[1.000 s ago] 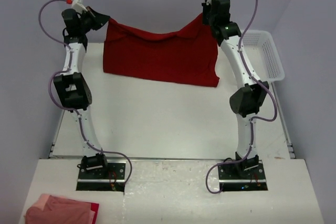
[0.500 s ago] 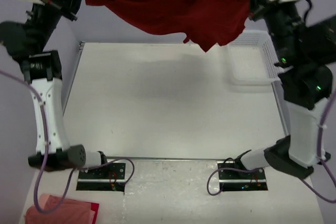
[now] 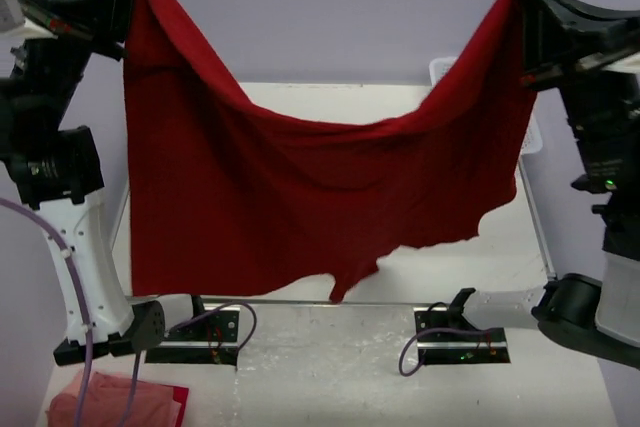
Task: Fold and stack the t-shirts
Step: Flatten out the tshirt
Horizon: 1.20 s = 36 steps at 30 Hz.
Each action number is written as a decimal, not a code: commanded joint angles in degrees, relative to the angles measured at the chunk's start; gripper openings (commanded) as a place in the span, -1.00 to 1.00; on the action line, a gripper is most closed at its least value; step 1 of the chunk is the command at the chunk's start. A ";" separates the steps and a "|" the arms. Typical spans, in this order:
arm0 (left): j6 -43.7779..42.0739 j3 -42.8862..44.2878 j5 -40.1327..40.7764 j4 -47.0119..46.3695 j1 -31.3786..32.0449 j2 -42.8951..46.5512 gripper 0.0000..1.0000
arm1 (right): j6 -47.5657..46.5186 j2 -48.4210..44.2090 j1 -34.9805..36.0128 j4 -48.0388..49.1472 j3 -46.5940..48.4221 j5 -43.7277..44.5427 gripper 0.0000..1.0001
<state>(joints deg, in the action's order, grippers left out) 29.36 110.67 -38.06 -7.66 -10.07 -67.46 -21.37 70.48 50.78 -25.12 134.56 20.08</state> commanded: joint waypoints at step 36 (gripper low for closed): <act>9.66 -1.22 -4.57 -2.38 -5.32 -43.37 -1.00 | 23.45 28.14 -35.40 -0.97 -10.66 -22.53 -1.00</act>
<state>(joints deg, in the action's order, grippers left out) 37.52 118.80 -40.25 -17.85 -15.64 -105.19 -5.04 97.78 15.49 -18.31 133.67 -1.10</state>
